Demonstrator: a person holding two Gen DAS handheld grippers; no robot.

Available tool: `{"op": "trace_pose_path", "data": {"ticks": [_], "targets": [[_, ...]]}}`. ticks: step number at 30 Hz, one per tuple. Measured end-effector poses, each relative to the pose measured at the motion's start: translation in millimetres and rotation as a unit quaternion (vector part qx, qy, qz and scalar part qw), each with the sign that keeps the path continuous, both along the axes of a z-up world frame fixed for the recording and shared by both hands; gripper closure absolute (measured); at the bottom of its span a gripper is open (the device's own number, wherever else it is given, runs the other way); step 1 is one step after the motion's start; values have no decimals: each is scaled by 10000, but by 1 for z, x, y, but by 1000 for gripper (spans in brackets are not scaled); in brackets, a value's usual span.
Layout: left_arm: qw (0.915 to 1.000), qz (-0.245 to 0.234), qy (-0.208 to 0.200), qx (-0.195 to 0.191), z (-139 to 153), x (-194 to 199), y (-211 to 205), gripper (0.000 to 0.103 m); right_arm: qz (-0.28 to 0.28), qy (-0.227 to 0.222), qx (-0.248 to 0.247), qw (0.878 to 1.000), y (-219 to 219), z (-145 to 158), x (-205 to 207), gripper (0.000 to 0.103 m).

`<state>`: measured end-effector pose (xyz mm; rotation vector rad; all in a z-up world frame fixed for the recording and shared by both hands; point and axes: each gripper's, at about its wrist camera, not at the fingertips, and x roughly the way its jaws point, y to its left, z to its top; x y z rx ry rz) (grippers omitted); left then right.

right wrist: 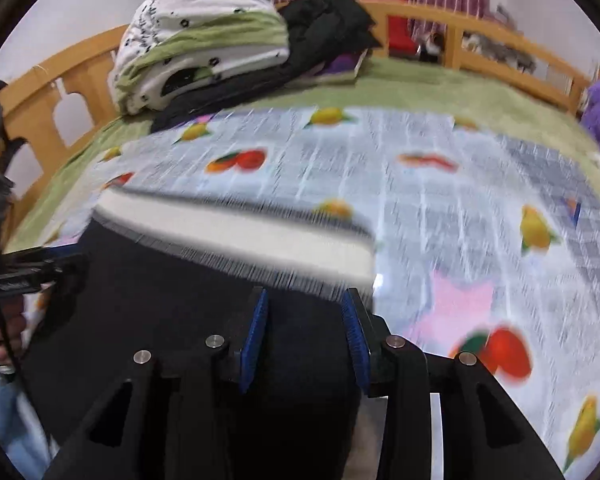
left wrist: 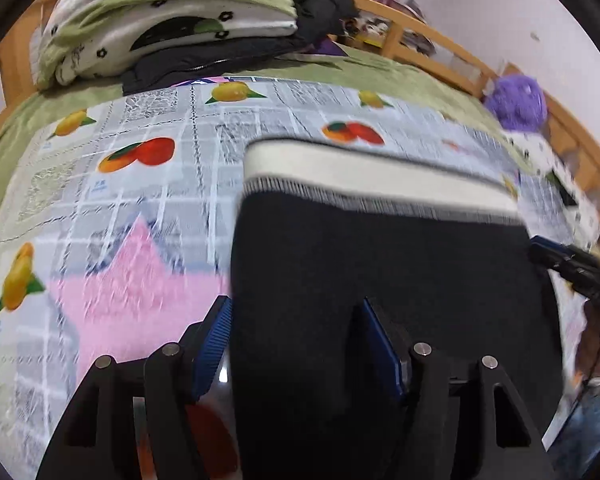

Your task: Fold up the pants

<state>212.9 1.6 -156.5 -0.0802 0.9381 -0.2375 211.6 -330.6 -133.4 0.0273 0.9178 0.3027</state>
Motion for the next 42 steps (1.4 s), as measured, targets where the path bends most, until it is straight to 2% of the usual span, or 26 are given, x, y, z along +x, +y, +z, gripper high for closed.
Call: {"op": "trace_pose_path", "data": {"ticks": [3,6,9,14,18,20,22,27,29,32,34,36,38,39,40,41,42], "targets": [[10000,-41,38,-79,-1,-25,2,40,-27,-64,41,10000,-3,-4,-43,65],[9989,49,133,-441,-3,-55,16,40,-98,-78,190,9997,-4,-8,-82,64],[9978,159,-6,-650,-5,-84,27,40,-211,-83,181,9996,-2,-15,-110,64],[9981,125,-86,-603,-5,-130,35,40,-239,-88,217,9994,2,-21,-139,64],[9992,51,-115,-391,-7,-161,35,40,-204,-14,240,9995,1,-32,-153,64],[9994,-27,4,-356,-11,-172,37,40,-190,-42,286,9994,-1,-29,-156,64],[9998,57,66,-152,-17,-179,36,41,-174,-40,392,9991,-4,-28,-158,64],[9988,195,-160,410,-15,-183,27,42,-157,-49,403,9991,-5,-29,-157,64],[9959,334,-301,783,-14,-188,25,42,-143,-74,375,9992,-5,-28,-159,64],[9952,187,-300,915,-15,-192,22,42,-143,-67,393,9991,-5,-29,-158,64],[9928,248,-278,1137,-17,-191,19,42,-137,-60,401,9991,-6,-29,-157,64],[9925,277,-298,1155,-17,-191,20,43,-133,-55,415,9990,-6,-29,-157,64],[9926,300,-310,1137,-17,-191,21,47,-125,-59,417,9990,-6,-29,-157,64],[9927,287,-306,1130,-17,-189,20,53,-117,-63,412,9991,-5,-29,-158,64],[9928,234,-311,1129,-18,-187,18,64,-113,-67,408,9991,-5,-29,-158,64],[9927,139,-341,1148,-18,-184,13,71,-110,-70,403,9991,-5,-29,-158,64],[9921,37,-383,1191,-18,-183,7,85,-103,-72,389,9992,-4,-30,-158,64]]}}
